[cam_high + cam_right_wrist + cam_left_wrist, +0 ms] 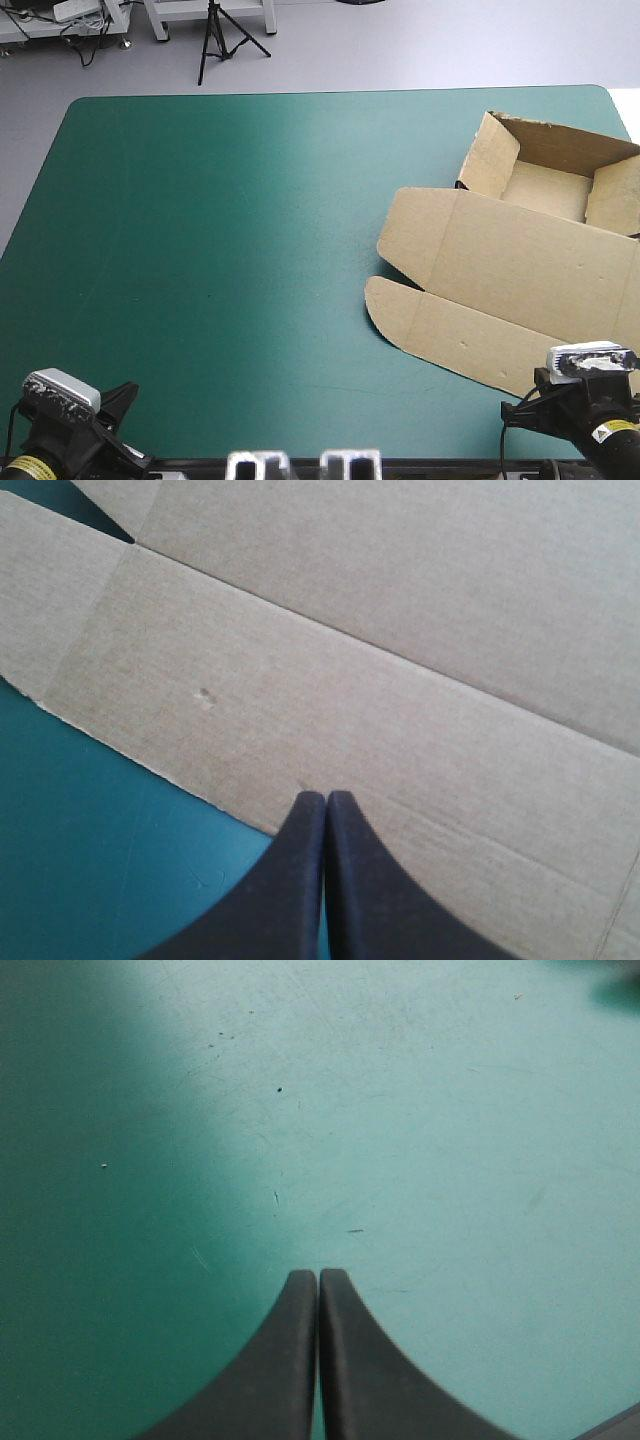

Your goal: Fold the box

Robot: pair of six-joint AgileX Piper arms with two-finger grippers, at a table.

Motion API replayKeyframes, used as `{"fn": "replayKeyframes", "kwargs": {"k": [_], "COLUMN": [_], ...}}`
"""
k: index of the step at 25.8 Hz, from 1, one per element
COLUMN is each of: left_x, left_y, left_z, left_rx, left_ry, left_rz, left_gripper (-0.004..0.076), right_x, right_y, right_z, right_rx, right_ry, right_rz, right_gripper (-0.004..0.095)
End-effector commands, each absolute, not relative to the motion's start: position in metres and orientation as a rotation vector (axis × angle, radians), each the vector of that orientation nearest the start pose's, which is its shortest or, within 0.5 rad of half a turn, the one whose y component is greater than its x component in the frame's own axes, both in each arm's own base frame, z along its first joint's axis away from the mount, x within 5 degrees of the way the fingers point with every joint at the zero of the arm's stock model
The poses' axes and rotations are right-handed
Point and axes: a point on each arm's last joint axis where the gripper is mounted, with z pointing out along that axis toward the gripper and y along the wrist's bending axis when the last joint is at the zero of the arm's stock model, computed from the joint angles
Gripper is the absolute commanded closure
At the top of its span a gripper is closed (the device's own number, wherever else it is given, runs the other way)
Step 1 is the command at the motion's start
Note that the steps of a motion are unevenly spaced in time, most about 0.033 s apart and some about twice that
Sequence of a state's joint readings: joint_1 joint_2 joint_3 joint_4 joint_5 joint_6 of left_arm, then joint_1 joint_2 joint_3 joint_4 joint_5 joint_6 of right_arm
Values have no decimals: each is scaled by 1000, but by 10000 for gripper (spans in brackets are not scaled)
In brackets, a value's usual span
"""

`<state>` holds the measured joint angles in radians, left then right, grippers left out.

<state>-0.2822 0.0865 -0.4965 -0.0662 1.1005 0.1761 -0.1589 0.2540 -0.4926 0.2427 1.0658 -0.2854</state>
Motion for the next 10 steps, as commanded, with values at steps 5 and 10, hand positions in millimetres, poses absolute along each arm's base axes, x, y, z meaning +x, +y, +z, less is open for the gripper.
{"fn": "replayKeyframes", "kwargs": {"k": [5,10], "left_x": [8,8], "left_y": [-9,-9], "left_z": [284,284], "left_rx": [475,475], "left_ry": [2055,2055], "left_rz": [-160,-160], "left_gripper": [732,732], "right_x": [37,37], "right_y": [15,15], "right_z": [281,281], "right_rx": [-78,-78], "right_ry": [2253,2253], "right_rz": [111,111], "right_gripper": [921,921]}}
